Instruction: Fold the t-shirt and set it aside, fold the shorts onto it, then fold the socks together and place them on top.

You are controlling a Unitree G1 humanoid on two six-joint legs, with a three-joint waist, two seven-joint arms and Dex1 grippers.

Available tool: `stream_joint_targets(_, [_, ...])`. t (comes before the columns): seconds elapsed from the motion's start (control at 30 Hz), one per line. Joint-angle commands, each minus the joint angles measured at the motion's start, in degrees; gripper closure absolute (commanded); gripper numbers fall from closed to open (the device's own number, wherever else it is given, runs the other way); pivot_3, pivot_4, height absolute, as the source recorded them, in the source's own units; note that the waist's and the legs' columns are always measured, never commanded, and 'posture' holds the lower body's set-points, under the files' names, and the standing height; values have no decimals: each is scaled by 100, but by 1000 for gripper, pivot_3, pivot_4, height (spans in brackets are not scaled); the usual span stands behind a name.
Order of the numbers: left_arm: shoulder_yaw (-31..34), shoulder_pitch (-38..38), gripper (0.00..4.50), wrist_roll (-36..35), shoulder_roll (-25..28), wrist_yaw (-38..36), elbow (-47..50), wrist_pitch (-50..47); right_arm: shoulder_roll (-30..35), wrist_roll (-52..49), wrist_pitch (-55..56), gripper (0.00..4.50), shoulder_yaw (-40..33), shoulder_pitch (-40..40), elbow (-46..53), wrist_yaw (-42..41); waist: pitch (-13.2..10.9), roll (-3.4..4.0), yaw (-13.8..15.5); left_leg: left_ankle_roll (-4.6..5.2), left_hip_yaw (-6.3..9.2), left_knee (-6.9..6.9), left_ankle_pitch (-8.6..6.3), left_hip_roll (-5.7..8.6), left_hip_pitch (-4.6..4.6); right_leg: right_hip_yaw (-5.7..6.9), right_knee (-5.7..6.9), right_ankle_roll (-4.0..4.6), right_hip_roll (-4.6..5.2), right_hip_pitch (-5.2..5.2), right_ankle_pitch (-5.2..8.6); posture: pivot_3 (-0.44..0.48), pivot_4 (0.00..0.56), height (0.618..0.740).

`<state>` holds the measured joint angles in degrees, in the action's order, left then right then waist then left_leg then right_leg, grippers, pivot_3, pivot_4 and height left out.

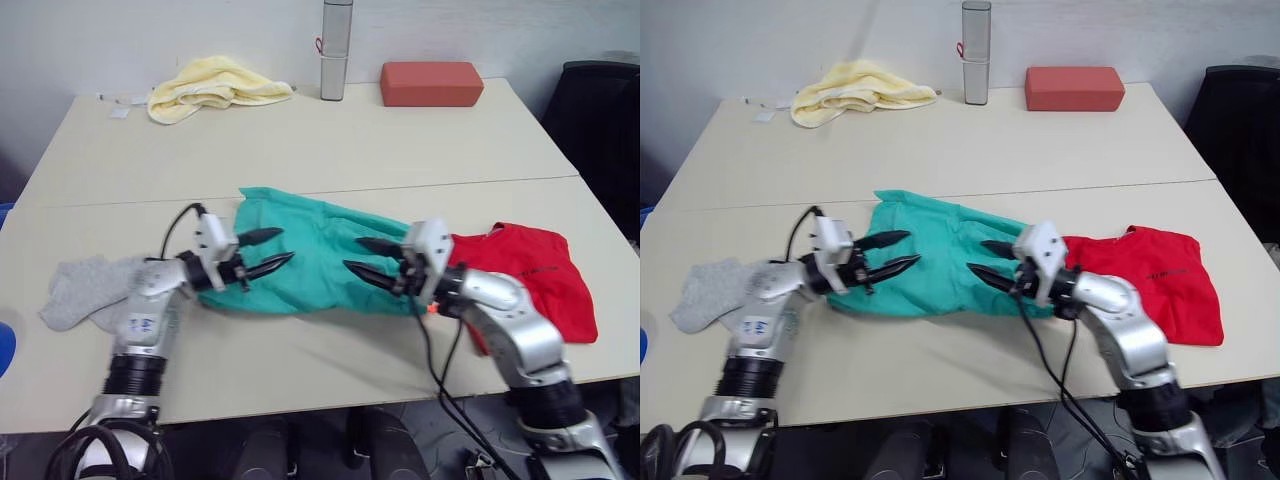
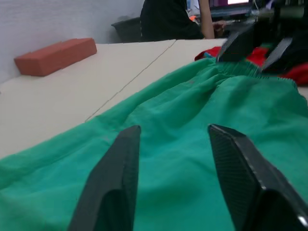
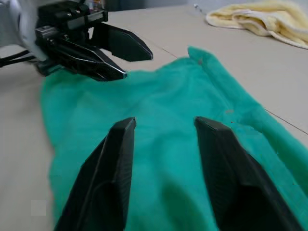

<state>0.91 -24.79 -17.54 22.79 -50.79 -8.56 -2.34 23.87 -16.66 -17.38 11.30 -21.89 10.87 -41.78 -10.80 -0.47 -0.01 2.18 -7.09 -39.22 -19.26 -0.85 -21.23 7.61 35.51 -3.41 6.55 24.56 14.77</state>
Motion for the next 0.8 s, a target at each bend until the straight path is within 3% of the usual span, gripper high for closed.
stream_joint_targets(0.03, [-115, 83, 3523, 372, -51, 638, 204, -362, -177, 540, 132, 3813, 233, -55, -321, 355, 0, -1, -11, 0, -1, 2, 0, 0, -1, 0, -2, 0, -1, 1, 0, 0, 150, 740])
stream_joint_targets(0.1, [-280, 212, 4223, 698, -70, 991, 132, -551, -179, 784, 107, 4500, 342, 19, -553, 446, 0, 0, -14, 0, -1, 4, 0, -1, -1, 1, -4, 0, -2, 1, 0, 0, 150, 740])
stream_joint_targets(0.13, [-352, 271, 4458, 872, -44, 1123, 83, -568, -139, 861, 97, 4500, 319, 50, -644, 467, 0, -1, -15, 0, -1, 4, 0, -1, 0, 1, -5, 0, -2, 1, 0, 0, 150, 740])
stream_joint_targets(0.4, [-82, 700, 4458, 1092, 167, 1674, -162, -722, 319, 630, 294, 4500, -552, 624, -686, 372, 8, -2, -1, 0, 5, 4, -1, -3, 8, 1, -7, 0, 4, -7, 0, 0, 150, 740])
stream_joint_targets(0.6, [221, 658, 4458, 875, 412, 1438, -423, -354, 576, 172, 734, 4500, -1525, 1015, -1136, 316, 17, 0, 23, 0, 8, 9, -3, -3, 15, 3, -9, 1, 7, -14, 0, 0, 150, 740])
stream_joint_targets(0.8, [308, 250, 4458, 472, 408, 799, -598, 82, 376, -361, 1038, 4500, -1648, 681, -1138, -127, 17, 0, 58, 2, 7, 9, -4, 0, 8, 3, -8, 1, 10, -7, 0, 0, 150, 740])
